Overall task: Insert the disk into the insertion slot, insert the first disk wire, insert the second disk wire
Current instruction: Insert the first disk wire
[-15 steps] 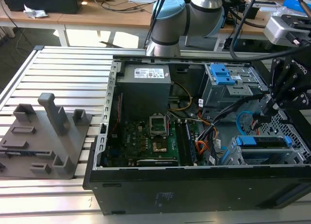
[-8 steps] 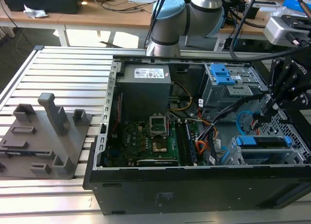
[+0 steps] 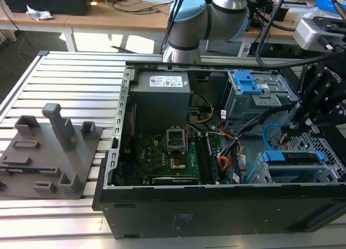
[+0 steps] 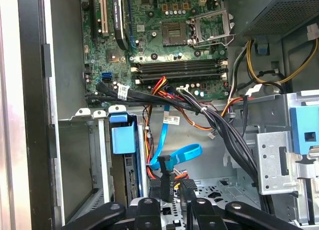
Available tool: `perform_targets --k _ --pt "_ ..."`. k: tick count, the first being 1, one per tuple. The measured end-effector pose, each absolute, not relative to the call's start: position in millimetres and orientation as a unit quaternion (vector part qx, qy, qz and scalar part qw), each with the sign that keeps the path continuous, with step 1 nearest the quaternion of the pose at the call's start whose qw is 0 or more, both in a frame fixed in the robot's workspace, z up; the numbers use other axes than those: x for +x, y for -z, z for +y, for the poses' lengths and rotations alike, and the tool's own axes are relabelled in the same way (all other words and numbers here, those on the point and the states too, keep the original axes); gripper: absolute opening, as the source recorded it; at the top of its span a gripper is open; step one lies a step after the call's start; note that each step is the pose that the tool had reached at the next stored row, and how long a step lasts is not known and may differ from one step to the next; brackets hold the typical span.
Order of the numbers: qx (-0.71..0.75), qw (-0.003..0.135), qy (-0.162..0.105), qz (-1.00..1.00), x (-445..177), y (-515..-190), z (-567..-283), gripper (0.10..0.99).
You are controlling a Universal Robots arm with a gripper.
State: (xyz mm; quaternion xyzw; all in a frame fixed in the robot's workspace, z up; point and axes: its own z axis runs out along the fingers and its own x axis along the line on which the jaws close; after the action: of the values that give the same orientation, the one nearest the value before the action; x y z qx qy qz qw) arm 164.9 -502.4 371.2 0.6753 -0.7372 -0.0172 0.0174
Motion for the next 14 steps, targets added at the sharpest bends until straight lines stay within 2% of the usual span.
perform_targets --k 14 --pt "0.675 0.017 0.017 -0.737 165.1 -368.3 -502.4 0.302"
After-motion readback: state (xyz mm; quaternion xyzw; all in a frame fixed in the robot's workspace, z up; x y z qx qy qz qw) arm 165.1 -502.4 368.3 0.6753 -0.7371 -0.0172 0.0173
